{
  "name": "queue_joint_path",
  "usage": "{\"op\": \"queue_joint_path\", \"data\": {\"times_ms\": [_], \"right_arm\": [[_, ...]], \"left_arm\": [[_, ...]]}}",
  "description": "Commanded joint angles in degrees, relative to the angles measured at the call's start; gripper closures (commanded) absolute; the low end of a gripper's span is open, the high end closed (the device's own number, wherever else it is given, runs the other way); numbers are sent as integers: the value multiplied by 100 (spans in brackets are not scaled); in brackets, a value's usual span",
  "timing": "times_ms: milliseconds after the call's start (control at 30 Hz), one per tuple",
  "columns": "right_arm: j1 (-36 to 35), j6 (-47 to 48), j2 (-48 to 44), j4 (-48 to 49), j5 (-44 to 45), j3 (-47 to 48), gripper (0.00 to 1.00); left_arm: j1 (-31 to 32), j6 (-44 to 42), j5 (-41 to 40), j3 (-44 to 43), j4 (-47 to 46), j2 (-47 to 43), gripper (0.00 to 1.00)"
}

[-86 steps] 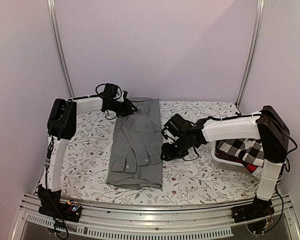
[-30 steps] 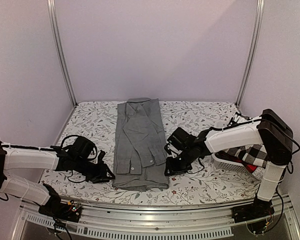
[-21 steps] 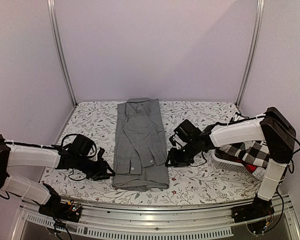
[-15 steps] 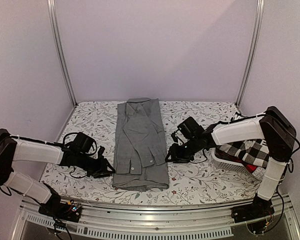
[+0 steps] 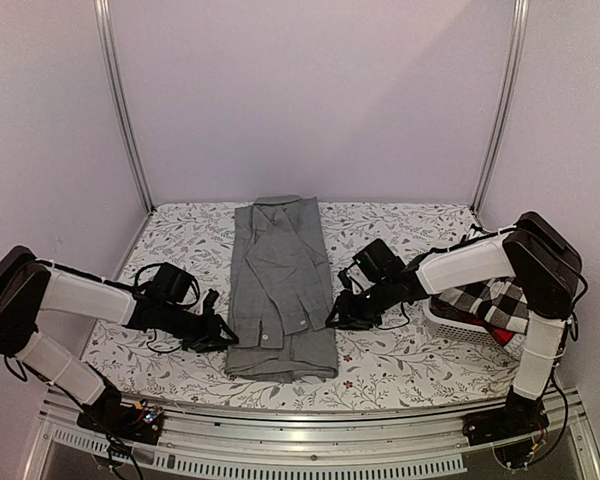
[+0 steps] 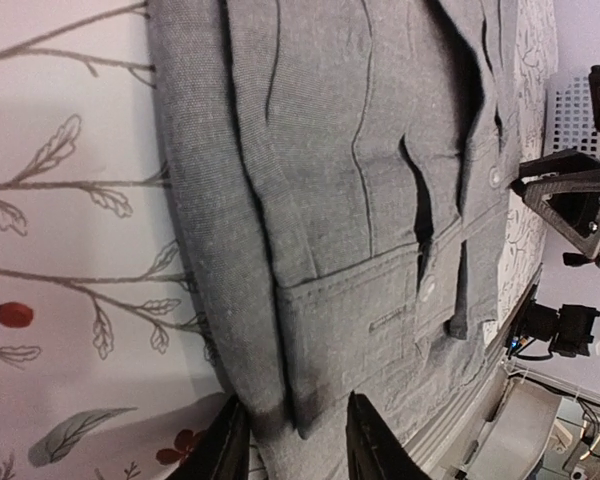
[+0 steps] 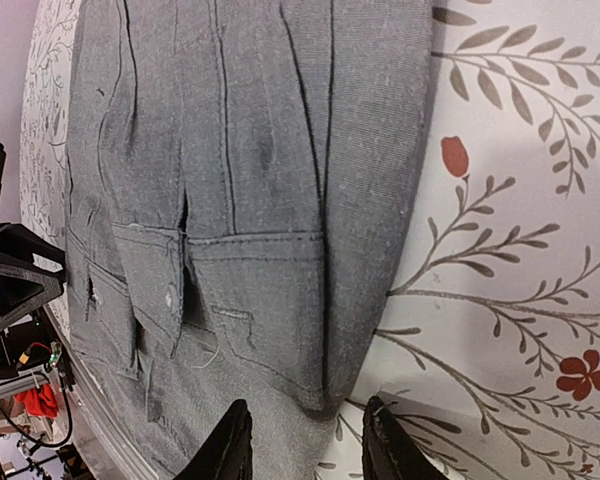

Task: Fold and stack the long sleeve shirts
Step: Pick up the rectangle-folded shirt from the center of the board.

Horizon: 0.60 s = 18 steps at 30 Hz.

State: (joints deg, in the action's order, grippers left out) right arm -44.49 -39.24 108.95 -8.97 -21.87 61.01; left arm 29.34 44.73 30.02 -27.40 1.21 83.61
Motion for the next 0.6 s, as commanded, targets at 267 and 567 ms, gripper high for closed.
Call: {"op": "queue_joint_path", "data": {"times_ms": [267, 567], "right_arm": [[-59, -119, 239, 259, -119, -63, 69], [-56, -112, 190, 236, -70, 6, 91]], "left_arm": [[131, 95, 169, 37, -253, 200, 74], [136, 101, 252, -51, -241, 151, 94]]}}
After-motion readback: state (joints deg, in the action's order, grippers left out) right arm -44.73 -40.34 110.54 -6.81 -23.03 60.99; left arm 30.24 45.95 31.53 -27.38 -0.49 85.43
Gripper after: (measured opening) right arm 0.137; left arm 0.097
